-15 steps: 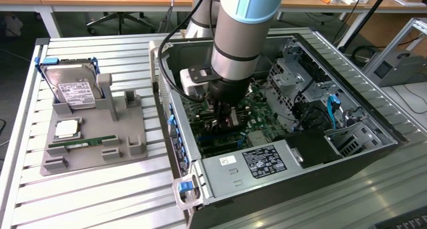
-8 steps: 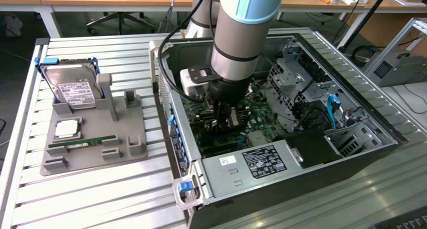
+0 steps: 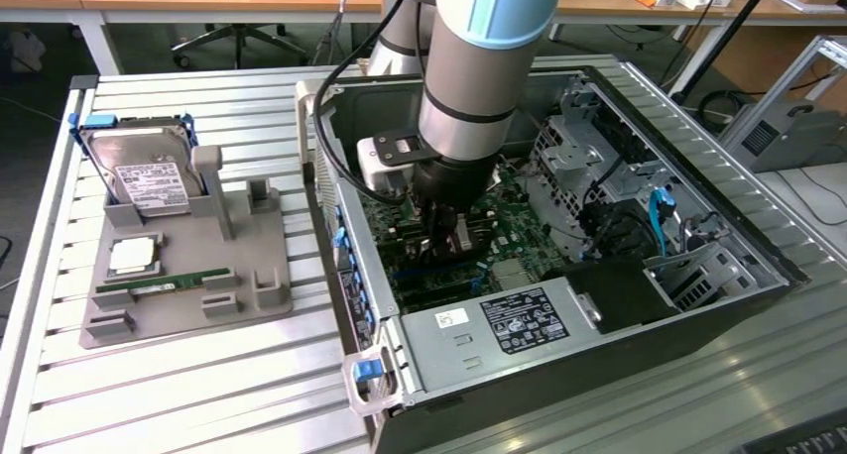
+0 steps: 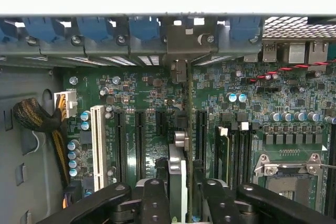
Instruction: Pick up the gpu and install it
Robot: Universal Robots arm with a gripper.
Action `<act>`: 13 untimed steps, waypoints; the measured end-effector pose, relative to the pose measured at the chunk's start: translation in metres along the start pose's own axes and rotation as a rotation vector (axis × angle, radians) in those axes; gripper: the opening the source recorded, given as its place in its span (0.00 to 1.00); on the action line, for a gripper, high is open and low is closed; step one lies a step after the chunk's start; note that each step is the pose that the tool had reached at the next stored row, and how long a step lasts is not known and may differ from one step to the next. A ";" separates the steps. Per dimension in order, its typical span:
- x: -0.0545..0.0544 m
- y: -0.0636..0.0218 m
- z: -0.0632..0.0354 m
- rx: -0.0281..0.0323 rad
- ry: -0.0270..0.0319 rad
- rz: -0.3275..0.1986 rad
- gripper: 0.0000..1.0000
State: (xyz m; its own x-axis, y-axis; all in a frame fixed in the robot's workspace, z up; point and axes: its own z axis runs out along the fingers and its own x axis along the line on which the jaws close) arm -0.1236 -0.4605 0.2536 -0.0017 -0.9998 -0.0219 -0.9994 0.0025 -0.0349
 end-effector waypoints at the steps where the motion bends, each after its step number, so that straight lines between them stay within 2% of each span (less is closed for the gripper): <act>1: 0.000 0.0000 0.0000 -0.0001 0.0001 0.000 0.34; 6: 0.000 -0.0002 -0.0035 -0.0002 0.0003 0.000 0.34; 13: -0.001 -0.0011 -0.0284 -0.0001 0.0003 0.000 0.34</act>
State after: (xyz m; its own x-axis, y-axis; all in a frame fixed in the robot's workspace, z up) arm -0.1235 -0.4605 0.2820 -0.0017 -0.9998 -0.0216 -0.9994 0.0025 -0.0348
